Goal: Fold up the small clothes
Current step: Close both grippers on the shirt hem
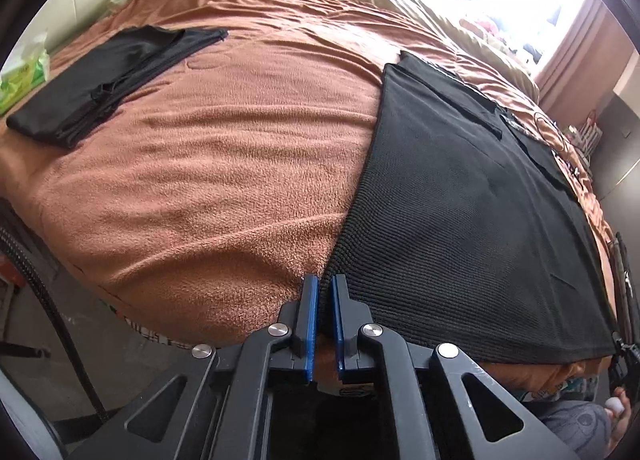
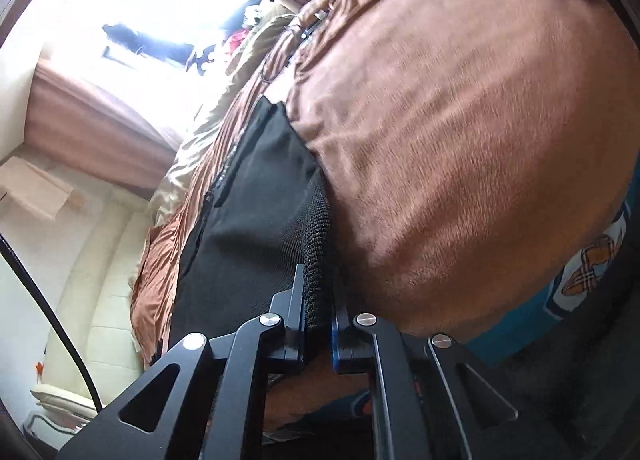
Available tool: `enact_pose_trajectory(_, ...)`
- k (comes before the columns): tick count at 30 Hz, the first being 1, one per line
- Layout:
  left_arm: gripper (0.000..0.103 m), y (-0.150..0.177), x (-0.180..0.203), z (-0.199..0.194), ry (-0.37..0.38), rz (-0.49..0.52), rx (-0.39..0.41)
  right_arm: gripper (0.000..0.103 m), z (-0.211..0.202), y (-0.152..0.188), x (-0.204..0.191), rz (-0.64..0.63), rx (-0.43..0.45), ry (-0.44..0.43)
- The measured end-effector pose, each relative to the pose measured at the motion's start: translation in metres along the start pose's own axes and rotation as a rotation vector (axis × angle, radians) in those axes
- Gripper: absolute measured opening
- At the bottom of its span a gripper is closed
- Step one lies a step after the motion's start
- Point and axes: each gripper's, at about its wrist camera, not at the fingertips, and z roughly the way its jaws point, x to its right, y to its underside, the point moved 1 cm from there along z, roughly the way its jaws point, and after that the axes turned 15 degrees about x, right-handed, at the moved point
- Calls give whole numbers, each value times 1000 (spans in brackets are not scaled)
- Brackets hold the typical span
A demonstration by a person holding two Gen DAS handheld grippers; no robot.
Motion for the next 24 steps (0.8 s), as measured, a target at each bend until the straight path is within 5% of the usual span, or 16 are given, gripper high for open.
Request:
enact_pose_trajectory(9,6,-11,3,-36,16,6,55,3,-27,-8,-42,-105,24,-38)
enact_pose_trajectory(24,6,-15,-16,-108,54,-7,134,3,-87,-6,-52,-136,34,-93)
